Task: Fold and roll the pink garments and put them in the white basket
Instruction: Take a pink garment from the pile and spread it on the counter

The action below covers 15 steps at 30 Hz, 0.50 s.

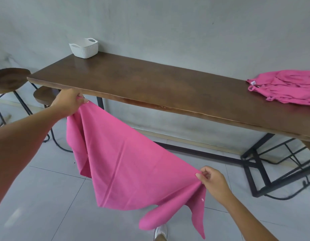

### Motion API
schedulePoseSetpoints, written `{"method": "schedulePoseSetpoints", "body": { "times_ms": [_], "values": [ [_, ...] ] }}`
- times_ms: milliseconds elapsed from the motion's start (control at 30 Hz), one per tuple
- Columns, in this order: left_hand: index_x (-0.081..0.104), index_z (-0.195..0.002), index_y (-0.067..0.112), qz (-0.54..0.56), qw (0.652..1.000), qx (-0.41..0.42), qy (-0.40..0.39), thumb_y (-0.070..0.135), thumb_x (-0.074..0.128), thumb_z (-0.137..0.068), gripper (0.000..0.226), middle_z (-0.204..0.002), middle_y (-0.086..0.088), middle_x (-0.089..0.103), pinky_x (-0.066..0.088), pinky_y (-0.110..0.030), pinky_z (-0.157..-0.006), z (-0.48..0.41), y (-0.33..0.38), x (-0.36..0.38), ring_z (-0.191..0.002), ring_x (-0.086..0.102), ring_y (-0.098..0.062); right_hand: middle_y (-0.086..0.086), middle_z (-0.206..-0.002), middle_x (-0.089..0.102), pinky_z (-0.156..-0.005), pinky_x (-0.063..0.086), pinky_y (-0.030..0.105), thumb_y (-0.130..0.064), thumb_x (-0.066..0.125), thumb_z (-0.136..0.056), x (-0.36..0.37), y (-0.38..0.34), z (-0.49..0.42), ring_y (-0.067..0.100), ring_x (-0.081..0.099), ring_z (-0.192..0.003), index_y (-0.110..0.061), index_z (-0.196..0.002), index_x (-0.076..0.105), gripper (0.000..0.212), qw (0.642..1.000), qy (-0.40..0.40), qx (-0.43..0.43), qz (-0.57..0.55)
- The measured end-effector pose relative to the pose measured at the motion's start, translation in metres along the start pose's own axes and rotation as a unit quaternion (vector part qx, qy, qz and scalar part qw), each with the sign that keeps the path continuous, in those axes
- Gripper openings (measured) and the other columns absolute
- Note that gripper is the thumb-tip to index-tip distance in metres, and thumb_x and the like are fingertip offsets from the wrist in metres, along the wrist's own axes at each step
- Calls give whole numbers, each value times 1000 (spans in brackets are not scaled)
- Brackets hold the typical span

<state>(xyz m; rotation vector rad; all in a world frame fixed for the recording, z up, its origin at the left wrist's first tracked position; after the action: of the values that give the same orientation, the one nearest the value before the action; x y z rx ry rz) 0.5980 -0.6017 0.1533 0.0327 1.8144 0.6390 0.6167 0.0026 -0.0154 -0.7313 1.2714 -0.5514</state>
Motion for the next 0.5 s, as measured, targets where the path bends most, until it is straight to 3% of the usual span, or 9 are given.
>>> {"method": "schedulePoseSetpoints", "body": {
  "times_ms": [167,300,500],
  "values": [
    [58,-79,7,0,999,-43,-12,29,70,-95,30,-80,-16,63,48,-43,-71,-13,-9,23,-76,57,-36,-1,-75,70,-63,45,13,-15,71,-92,-21,12,-28,10,62,-68,-16,-78,65,15,995,85,35,-23],
    [57,-76,8,1,998,-56,-10,30,71,-94,31,-79,-14,61,42,-39,-67,-26,-10,37,-78,55,-36,4,-74,68,-63,49,32,-29,67,-95,-40,13,-57,28,64,-67,-16,-79,61,22,988,138,51,-50],
    [56,-76,6,-11,997,-75,-26,32,70,-94,35,-73,-15,61,46,-43,-68,-49,-8,61,-74,56,-37,4,-72,65,-63,46,33,-36,70,-92,-64,4,-103,20,62,-71,-14,-77,60,29,987,152,42,13]
  ]
}}
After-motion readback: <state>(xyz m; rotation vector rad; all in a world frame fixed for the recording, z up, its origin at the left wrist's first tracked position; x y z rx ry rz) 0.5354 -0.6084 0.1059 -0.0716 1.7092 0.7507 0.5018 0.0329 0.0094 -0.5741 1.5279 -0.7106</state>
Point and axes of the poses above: each hand's wrist, its own z-axis away from the middle knuckle, its own x-axis out of the palm, y = z × x, the point moved 10 cm from there along -z, towards the middle knuckle
